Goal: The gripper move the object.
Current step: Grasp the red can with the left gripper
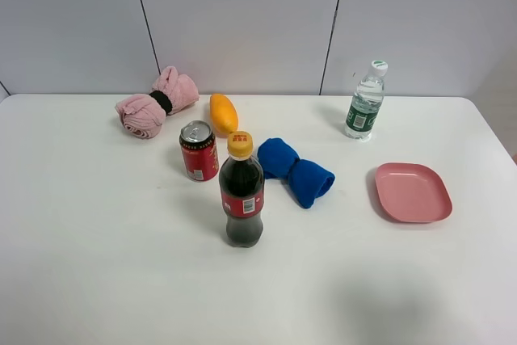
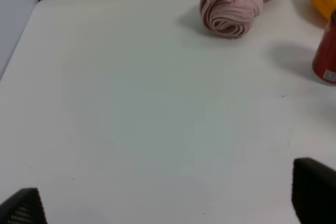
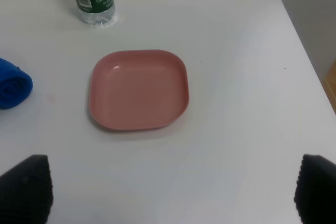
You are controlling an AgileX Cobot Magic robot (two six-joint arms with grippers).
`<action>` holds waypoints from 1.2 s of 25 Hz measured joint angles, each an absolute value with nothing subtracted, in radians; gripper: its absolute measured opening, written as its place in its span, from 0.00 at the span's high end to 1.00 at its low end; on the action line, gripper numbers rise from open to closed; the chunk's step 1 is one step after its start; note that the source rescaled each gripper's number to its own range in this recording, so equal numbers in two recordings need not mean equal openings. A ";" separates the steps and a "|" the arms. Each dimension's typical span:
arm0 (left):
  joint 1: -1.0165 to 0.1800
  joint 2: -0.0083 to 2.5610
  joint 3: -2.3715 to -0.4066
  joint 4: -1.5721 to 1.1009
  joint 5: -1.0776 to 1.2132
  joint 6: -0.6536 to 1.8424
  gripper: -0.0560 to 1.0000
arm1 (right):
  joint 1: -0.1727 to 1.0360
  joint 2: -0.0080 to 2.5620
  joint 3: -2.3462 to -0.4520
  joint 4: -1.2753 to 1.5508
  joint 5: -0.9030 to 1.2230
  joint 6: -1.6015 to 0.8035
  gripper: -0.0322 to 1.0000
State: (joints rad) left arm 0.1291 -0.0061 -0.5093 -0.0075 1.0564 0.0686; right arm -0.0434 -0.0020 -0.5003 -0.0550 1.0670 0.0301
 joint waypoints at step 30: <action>0.129 0.481 -0.678 -0.135 0.972 0.197 0.17 | -0.043 -0.002 -0.500 -0.055 1.067 0.030 0.00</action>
